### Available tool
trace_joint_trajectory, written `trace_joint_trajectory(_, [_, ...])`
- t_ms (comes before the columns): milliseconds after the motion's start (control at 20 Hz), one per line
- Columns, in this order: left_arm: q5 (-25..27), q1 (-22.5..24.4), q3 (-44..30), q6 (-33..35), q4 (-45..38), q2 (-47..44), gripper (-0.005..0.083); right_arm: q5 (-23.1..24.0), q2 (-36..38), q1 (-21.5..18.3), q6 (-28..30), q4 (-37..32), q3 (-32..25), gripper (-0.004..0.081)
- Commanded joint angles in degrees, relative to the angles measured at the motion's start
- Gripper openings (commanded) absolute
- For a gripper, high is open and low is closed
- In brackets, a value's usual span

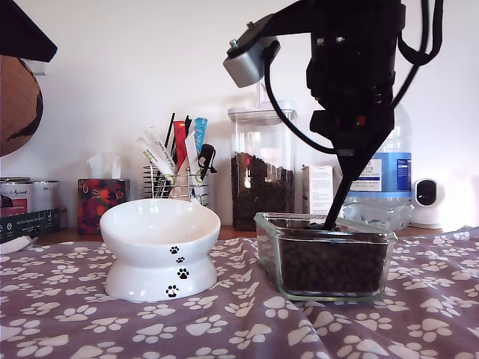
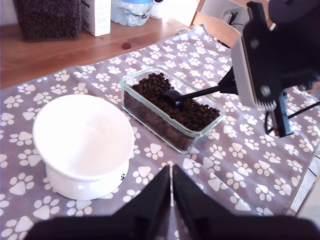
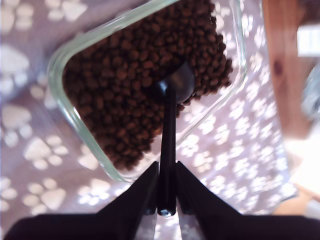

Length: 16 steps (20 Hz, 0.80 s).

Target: Measure one spoon of cat food and pour it into the food bowl

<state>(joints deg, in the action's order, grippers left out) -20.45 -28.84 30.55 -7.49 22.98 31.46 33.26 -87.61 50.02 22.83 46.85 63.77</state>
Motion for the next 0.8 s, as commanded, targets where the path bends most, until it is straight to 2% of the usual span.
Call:
trace_joint_trajectory(0, [-0.11,-0.20,-1.33,-0.22,-0.24,-0.42,-0.0019,-3.32,-1.09,-0.96,-5.75,0.37,-0.63,-0.0013])
trace_joint_trajectory(250, [-0.11,-0.20,-1.33,-0.20,-0.24,-0.42,-0.0019,-9.64,-1.09,-3.82,-22.51,2.21,-0.63,-0.0013])
trace_joint_trajectory(450, [-0.11,-0.20,-1.33,-0.17,-0.22,-0.42,-0.0019,-13.53,-1.07,-4.46,-33.99,3.39,-0.63,-0.0013])
trace_joint_trajectory(550, [-0.11,-0.20,-1.33,-0.17,-0.22,-0.42,-0.0019,-15.19,-1.09,-4.46,-38.51,3.67,-0.61,-0.0013])
trace_joint_trajectory(750, [-0.11,-0.20,-1.33,-0.17,-0.20,-0.42,-0.0019,-15.28,-1.09,-4.85,-44.33,5.81,-0.63,-0.0013])
